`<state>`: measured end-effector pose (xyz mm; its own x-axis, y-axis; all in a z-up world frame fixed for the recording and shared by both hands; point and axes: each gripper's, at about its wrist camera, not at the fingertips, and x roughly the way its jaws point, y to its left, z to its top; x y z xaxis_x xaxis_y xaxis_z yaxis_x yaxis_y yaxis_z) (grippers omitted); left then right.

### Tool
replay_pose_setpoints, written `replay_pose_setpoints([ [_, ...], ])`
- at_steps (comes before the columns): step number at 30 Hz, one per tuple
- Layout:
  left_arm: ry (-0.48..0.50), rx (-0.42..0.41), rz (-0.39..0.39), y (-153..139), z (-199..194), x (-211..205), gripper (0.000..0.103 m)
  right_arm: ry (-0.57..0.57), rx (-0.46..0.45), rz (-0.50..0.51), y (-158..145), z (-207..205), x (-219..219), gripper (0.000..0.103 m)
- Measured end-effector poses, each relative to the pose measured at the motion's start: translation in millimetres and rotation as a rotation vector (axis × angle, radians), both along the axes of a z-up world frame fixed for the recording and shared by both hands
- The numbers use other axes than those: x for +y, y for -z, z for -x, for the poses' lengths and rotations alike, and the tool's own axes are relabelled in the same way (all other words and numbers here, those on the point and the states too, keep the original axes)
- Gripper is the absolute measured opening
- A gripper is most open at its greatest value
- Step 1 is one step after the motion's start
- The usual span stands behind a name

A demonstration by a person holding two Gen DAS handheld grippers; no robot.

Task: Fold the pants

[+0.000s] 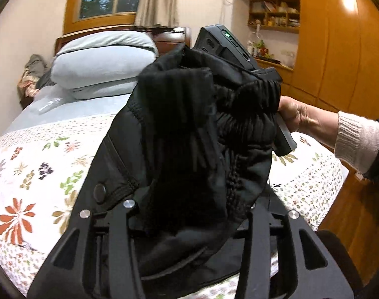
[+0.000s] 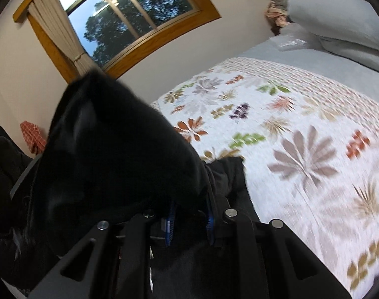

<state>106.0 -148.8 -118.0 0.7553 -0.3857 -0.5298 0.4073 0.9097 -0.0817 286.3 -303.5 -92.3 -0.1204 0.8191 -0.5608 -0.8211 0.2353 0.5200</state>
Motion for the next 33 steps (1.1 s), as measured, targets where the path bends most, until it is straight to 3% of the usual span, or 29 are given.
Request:
replay_pose_setpoints([
  [6, 0.051, 0.009, -0.071, 33.4, -1.4, -62.2, 0.045, 0.051, 0.071, 0.055, 38.5, -9.7, -47.9, 0.021],
  [11, 0.102, 0.054, -0.123, 66.2, -2.5, -87.7, 0.051, 0.099, 0.087, 0.174, 74.7, -7.5, -72.8, 0.024],
  [12, 0.114, 0.062, -0.125, 69.6, -1.8, -90.3, 0.060, 0.120, 0.090, 0.188, 78.0, -6.5, -81.4, 0.024],
  [14, 0.149, 0.083, -0.112, 75.7, 0.1, -94.2, 0.067, 0.150, 0.092, 0.182, 81.3, -4.0, -101.0, 0.024],
  [20, 0.212, 0.079, -0.113, 78.1, 12.2, -100.4, 0.071, 0.309, 0.130, 0.171, 69.1, 2.7, -159.7, 0.026],
  [22, 0.226, 0.067, -0.096, 72.1, 18.5, -92.8, 0.071, 0.354, 0.127, 0.180, 62.2, 12.3, -171.5, 0.047],
  [23, 0.230, 0.064, -0.086, 67.9, 21.0, -90.6, 0.071, 0.375, 0.128, 0.182, 58.4, 16.6, -175.9, 0.052],
  [26, 0.221, 0.037, -0.074, 53.2, 33.1, -81.6, 0.076, 0.430, 0.113, 0.160, 42.9, 35.0, -185.2, 0.054],
  [28, 0.184, 0.001, -0.083, 37.2, 39.2, -67.1, 0.082, 0.489, 0.140, 0.120, 34.1, 48.4, -190.0, 0.068],
  [29, 0.155, -0.019, -0.085, 29.7, 41.0, -59.3, 0.091, 0.524, 0.150, 0.085, 30.0, 57.1, -191.5, 0.072],
  [31, 0.075, -0.056, -0.100, 15.2, 42.1, -40.5, 0.095, 0.557, 0.184, 0.056, 27.5, 73.5, -191.7, 0.079],
  [33, 0.006, -0.041, -0.118, 6.2, 35.1, -22.4, 0.100, 0.599, 0.207, 0.058, 26.8, 92.4, -187.9, 0.082],
])
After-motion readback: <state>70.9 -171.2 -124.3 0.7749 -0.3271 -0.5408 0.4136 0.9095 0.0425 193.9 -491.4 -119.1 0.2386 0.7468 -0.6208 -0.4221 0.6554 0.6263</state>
